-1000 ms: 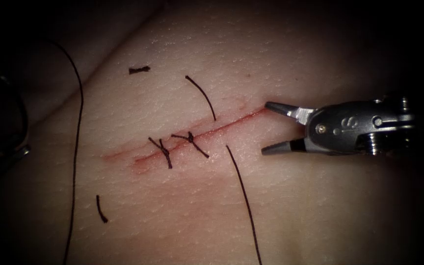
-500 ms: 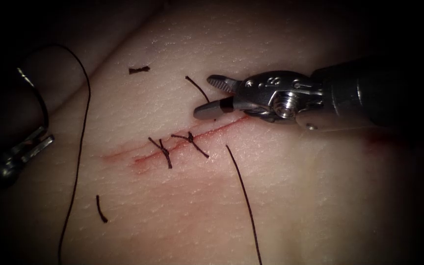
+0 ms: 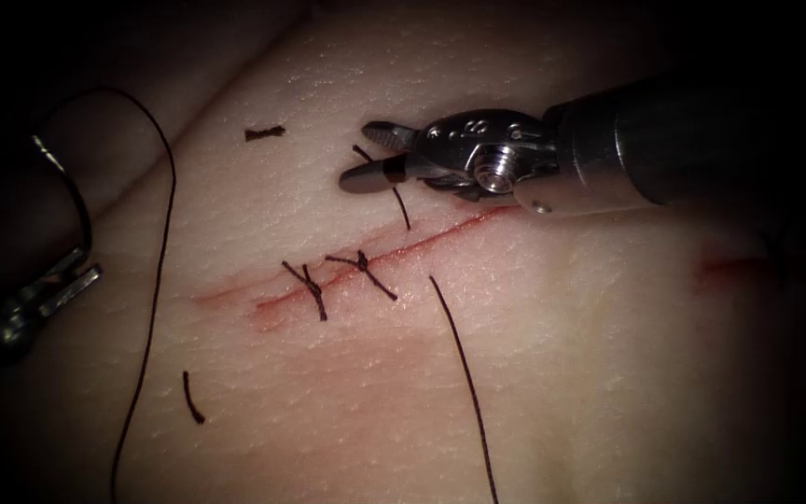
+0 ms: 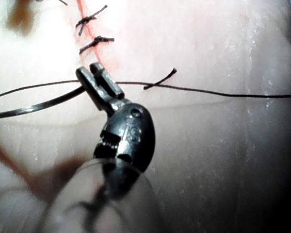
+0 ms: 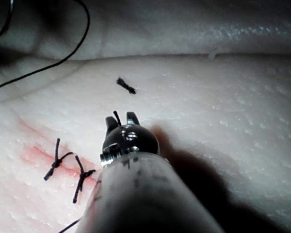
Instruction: Wound Closure
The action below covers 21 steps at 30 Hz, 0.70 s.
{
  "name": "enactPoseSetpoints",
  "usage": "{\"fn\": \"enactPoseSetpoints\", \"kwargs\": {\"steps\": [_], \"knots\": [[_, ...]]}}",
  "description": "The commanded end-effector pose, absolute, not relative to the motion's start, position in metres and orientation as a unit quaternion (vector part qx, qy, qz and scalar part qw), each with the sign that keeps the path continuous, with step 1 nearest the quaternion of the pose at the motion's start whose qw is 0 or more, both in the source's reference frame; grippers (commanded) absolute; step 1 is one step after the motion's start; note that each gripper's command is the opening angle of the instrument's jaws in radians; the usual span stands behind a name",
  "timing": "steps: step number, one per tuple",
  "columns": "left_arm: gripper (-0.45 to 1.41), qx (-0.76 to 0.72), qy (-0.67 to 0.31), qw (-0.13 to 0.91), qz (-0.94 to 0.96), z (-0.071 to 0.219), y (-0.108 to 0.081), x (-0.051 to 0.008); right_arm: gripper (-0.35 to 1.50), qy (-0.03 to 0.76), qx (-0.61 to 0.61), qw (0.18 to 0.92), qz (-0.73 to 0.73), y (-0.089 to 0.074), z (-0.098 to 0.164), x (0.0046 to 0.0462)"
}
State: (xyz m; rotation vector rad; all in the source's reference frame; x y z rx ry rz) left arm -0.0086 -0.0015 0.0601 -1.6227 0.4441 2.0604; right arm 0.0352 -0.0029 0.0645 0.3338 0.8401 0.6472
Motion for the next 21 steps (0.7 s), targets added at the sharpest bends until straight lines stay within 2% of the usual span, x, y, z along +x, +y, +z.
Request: {"fn": "enactPoseSetpoints", "kwargs": {"steps": [1,6,13,21], "knots": [[-0.45,-0.592,0.160,0.239,0.753,0.0607,-0.0022,-0.0092,-0.35,0.398,0.161,0.849,0.309,-0.0034,0.0650,0.0362],[-0.45,-0.592,0.160,0.239,0.753,0.0607,-0.0022,-0.0092,-0.35,0.401,0.151,0.858,0.282,-0.0034,0.0650,0.0360],[-0.45,-0.592,0.159,0.238,0.753,0.0618,-0.0022,-0.0083,-0.35,0.432,0.138,0.845,0.283,-0.0029,0.0637,0.0325],[-0.45,-0.587,0.156,0.242,0.756,0.0639,-0.0026,-0.0079,-0.35,0.441,0.138,0.840,0.284,-0.0028,0.0618,0.0329]]}}
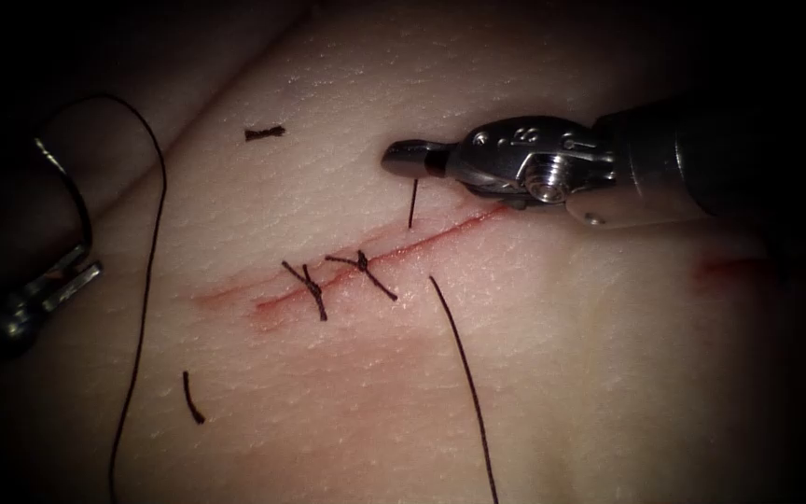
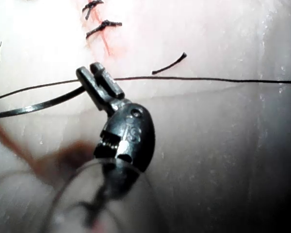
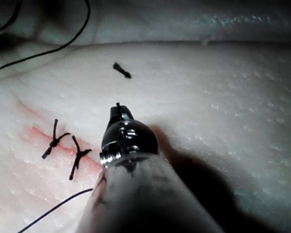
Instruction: Wound Closure
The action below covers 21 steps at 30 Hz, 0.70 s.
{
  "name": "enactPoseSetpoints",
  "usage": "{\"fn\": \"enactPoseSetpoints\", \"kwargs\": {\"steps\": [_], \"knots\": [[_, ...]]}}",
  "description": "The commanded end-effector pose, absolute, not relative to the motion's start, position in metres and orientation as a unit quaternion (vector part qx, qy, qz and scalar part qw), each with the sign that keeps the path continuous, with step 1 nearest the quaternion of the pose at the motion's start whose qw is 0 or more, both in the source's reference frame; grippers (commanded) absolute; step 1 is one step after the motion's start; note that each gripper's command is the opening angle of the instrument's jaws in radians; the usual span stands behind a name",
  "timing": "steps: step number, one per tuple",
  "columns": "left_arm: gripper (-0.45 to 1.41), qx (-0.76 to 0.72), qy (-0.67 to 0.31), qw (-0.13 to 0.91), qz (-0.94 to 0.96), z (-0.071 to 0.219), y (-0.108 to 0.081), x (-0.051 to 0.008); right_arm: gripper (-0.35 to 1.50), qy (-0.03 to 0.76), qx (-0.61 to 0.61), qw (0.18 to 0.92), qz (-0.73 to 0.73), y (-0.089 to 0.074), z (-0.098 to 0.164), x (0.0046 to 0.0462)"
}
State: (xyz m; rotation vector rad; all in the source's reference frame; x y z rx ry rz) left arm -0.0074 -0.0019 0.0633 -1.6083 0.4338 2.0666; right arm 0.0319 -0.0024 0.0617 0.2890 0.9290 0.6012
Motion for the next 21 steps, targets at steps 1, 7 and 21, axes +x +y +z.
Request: {"fn": "enactPoseSetpoints", "kwargs": {"steps": [1,7,21], "knots": [[-0.45,-0.588,0.155,0.244,0.756,0.0642,-0.0027,-0.0078,-0.35,0.441,0.137,0.841,0.282,-0.0027,0.0616,0.0330],[-0.45,-0.583,0.152,0.248,0.758,0.0660,-0.0031,-0.0068,-0.35,0.446,0.131,0.840,0.278,-0.0020,0.0602,0.0338],[-0.45,-0.576,0.146,0.262,0.761,0.0698,-0.0029,-0.0058,1.28,0.470,0.124,0.824,0.291,-0.0021,0.0603,0.0328]]}}
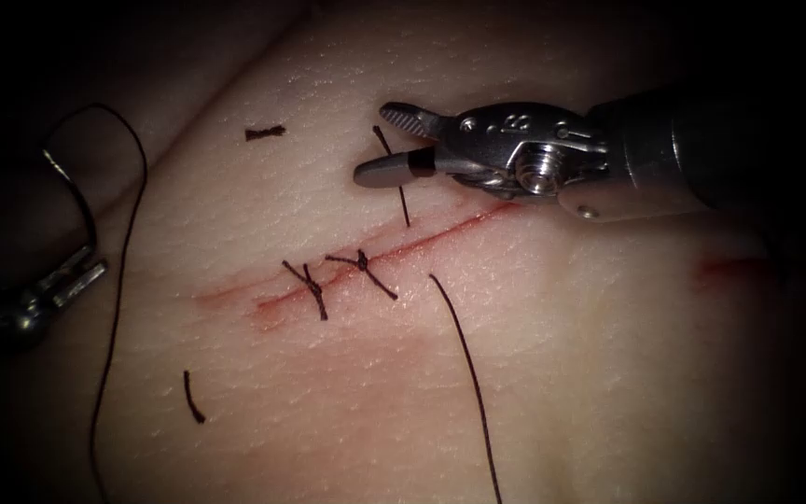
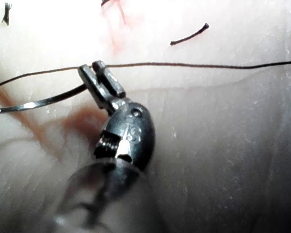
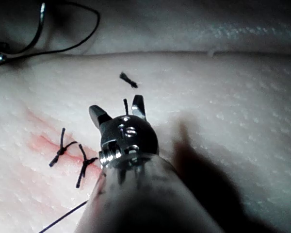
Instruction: Wound Closure
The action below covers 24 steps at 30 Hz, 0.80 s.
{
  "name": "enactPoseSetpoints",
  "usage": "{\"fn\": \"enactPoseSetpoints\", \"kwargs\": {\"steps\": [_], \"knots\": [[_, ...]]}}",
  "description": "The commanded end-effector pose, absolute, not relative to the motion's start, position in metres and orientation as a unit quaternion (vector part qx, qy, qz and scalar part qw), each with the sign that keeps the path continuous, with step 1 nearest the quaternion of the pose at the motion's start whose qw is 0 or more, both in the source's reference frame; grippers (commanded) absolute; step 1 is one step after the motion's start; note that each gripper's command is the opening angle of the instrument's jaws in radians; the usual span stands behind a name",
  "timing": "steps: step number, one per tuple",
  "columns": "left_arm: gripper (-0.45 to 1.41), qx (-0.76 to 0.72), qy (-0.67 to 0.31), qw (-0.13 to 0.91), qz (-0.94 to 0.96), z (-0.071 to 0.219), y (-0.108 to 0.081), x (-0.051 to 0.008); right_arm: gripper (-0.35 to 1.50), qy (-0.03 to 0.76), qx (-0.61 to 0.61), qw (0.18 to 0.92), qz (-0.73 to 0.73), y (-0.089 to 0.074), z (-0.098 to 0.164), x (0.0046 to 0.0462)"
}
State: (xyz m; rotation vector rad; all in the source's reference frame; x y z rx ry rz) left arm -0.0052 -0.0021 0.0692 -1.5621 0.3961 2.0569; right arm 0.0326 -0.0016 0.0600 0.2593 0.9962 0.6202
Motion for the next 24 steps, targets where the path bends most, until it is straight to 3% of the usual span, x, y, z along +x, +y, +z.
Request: {"fn": "enactPoseSetpoints", "kwargs": {"steps": [1,3,5,6,9,12,18,20,22,24], "knots": [[-0.45,-0.573,0.141,0.268,0.762,0.070,-0.003,-0.0056,1.28,0.471,0.124,0.824,0.290,-0.002,0.060,0.0326],[-0.45,-0.569,0.128,0.282,0.762,0.071,-0.003,-0.0053,1.28,0.476,0.121,0.821,0.290,-0.002,0.060,0.0320],[0.49,-0.560,0.105,0.311,0.760,0.072,-0.003,-0.0050,1.28,0.479,0.122,0.820,0.289,-0.002,0.060,0.0313],[0.68,-0.554,0.097,0.326,0.760,0.073,-0.003,-0.0048,1.28,0.479,0.122,0.820,0.288,-0.002,0.060,0.0311],[0.86,-0.524,0.068,0.403,0.747,0.073,-0.004,-0.0042,1.28,0.480,0.119,0.820,0.288,-0.002,0.060,0.0302],[1.23,-0.494,0.054,0.427,0.756,0.072,-0.004,-0.0035,1.28,0.485,0.112,0.821,0.280,-0.003,0.060,0.0290],[1.32,-0.476,0.051,0.443,0.758,0.068,-0.004,-0.0035,1.03,0.476,0.077,0.851,0.209,-0.003,0.059,0.0276],[1.32,-0.470,0.059,0.431,0.768,0.066,-0.004,-0.0037,1.03,0.471,0.065,0.859,0.191,-0.003,0.059,0.0271],[1.32,-0.466,0.071,0.415,0.778,0.064,-0.003,-0.0038,1.16,0.458,0.051,0.869,0.180,-0.003,0.059,0.0266],[1.21,-0.468,0.087,0.403,0.782,0.063,-0.003,-0.0038,1.21,0.456,0.044,0.872,0.170,-0.003,0.059,0.0262]]}}
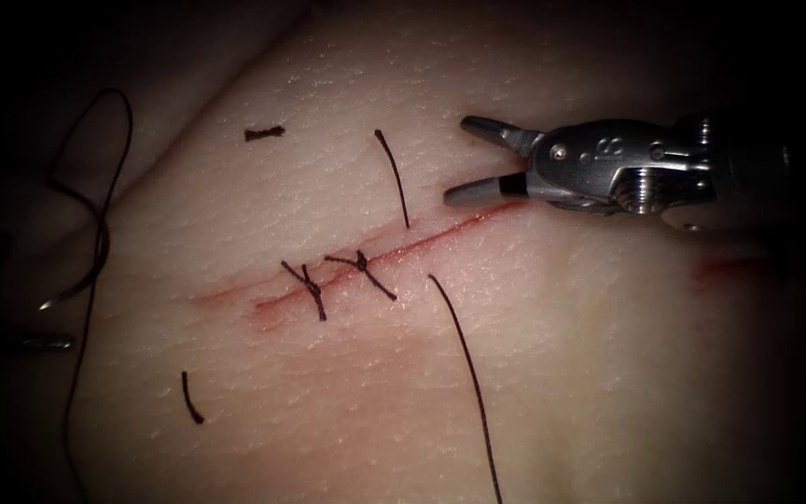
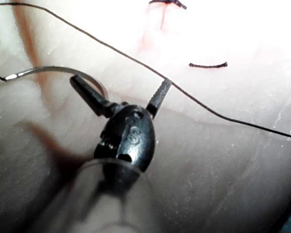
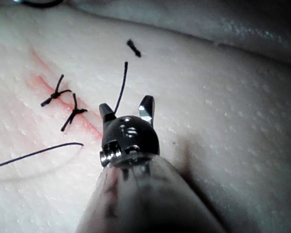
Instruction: Wound Closure
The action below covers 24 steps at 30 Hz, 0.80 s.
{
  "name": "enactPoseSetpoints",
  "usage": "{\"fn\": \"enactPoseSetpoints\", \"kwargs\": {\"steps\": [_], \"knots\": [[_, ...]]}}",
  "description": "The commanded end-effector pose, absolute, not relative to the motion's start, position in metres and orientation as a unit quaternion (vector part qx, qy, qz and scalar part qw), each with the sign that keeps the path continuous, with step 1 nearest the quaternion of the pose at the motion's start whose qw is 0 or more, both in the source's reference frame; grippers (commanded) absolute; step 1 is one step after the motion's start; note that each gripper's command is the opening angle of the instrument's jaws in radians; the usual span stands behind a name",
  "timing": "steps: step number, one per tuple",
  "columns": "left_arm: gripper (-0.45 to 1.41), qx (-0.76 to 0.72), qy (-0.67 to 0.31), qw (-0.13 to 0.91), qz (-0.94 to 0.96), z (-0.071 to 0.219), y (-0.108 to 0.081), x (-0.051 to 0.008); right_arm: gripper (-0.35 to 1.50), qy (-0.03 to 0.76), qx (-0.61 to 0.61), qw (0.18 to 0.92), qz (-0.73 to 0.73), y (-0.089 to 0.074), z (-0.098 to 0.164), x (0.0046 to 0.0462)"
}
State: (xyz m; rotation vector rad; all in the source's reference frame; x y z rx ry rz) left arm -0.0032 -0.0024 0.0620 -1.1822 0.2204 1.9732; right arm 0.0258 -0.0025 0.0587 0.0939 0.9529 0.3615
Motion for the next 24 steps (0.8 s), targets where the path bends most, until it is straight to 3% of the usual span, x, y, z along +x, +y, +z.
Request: {"fn": "enactPoseSetpoints", "kwargs": {"steps": [1,4,8,15,24], "knots": [[1.10,-0.470,0.100,0.393,0.784,0.061,-0.003,-0.0038,1.20,0.456,0.045,0.873,0.166,-0.003,0.059,0.0259],[0.79,-0.469,0.153,0.363,0.791,0.058,-0.003,-0.0036,1.05,0.458,0.048,0.874,0.156,-0.003,0.059,0.0247],[0.71,-0.464,0.161,0.347,0.799,0.055,-0.003,-0.0047,0.98,0.460,0.051,0.873,0.152,-0.003,0.059,0.0238],[0.79,-0.511,0.162,0.277,0.798,0.051,-0.004,-0.0117,0.98,0.456,0.050,0.876,0.152,-0.004,0.059,0.0234],[0.47,-0.522,0.184,0.150,0.819,0.050,-0.004,-0.0238,0.96,0.459,0.054,0.874,0.148,-0.005,0.057,0.0230]]}}
